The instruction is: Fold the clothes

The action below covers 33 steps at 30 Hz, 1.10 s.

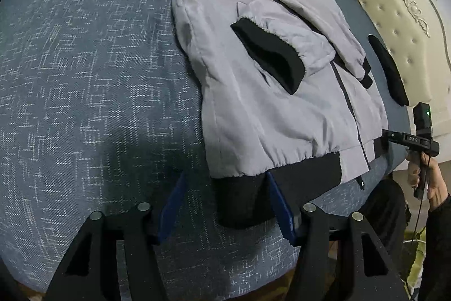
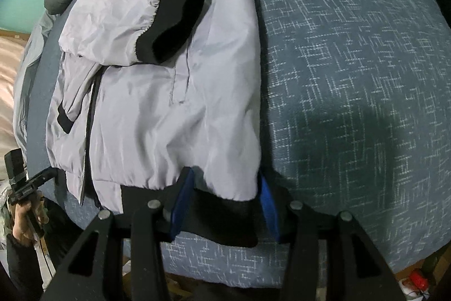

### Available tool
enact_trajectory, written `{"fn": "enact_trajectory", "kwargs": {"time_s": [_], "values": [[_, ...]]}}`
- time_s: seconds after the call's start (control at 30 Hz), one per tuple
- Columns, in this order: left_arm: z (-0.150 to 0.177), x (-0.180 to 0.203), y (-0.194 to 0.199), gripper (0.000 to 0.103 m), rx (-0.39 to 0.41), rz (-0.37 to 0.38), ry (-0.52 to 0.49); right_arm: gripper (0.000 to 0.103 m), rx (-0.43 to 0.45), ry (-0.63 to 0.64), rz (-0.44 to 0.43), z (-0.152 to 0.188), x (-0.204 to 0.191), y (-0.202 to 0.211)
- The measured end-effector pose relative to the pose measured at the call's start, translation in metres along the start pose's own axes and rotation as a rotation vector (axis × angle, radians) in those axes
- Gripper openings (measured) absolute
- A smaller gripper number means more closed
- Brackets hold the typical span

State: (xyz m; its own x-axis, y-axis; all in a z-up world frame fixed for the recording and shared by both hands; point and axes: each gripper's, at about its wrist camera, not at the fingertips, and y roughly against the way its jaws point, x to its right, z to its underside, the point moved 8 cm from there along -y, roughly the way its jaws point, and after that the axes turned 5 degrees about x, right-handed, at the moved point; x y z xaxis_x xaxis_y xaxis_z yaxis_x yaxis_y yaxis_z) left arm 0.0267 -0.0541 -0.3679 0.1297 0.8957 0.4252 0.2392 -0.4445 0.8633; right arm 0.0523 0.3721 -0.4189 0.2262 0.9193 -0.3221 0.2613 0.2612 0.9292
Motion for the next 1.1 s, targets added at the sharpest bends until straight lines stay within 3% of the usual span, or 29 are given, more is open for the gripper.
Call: {"fn": "enact_trajectory", "kwargs": {"time_s": [0.03, 0.07, 0.1, 0.13, 0.27, 0.7, 1.0, 1.1], "values": [[0.000, 0.002, 0.000, 0.043, 0.001, 0.004, -0.005, 0.037, 0.004, 0.008, -0.001, 0.002, -0.002, 0.000], [0.000, 0.006, 0.001, 0.035, 0.001, 0.002, -0.016, 0.036, 0.008, 0.018, 0.001, 0.003, -0.003, 0.000], [0.001, 0.009, 0.002, 0.035, 0.001, 0.001, -0.029, 0.032, 0.010, 0.026, -0.001, 0.005, -0.005, 0.001], [0.001, 0.013, 0.003, 0.027, -0.001, 0.001, -0.041, 0.026, 0.012, 0.033, -0.003, 0.006, -0.007, 0.002], [0.000, 0.024, 0.012, 0.015, 0.017, 0.006, -0.080, 0.016, 0.029, 0.075, -0.005, 0.012, -0.020, 0.007], [-0.005, 0.064, 0.095, 0.011, 0.111, 0.050, -0.202, 0.011, 0.103, 0.163, -0.101, 0.021, -0.053, 0.062], [0.014, 0.078, 0.118, 0.008, 0.129, 0.050, -0.267, 0.010, 0.126, 0.243, -0.140, 0.037, -0.071, 0.106], [0.019, 0.080, 0.120, 0.008, 0.133, 0.053, -0.278, 0.010, 0.128, 0.271, -0.148, 0.036, -0.086, 0.098]]}}
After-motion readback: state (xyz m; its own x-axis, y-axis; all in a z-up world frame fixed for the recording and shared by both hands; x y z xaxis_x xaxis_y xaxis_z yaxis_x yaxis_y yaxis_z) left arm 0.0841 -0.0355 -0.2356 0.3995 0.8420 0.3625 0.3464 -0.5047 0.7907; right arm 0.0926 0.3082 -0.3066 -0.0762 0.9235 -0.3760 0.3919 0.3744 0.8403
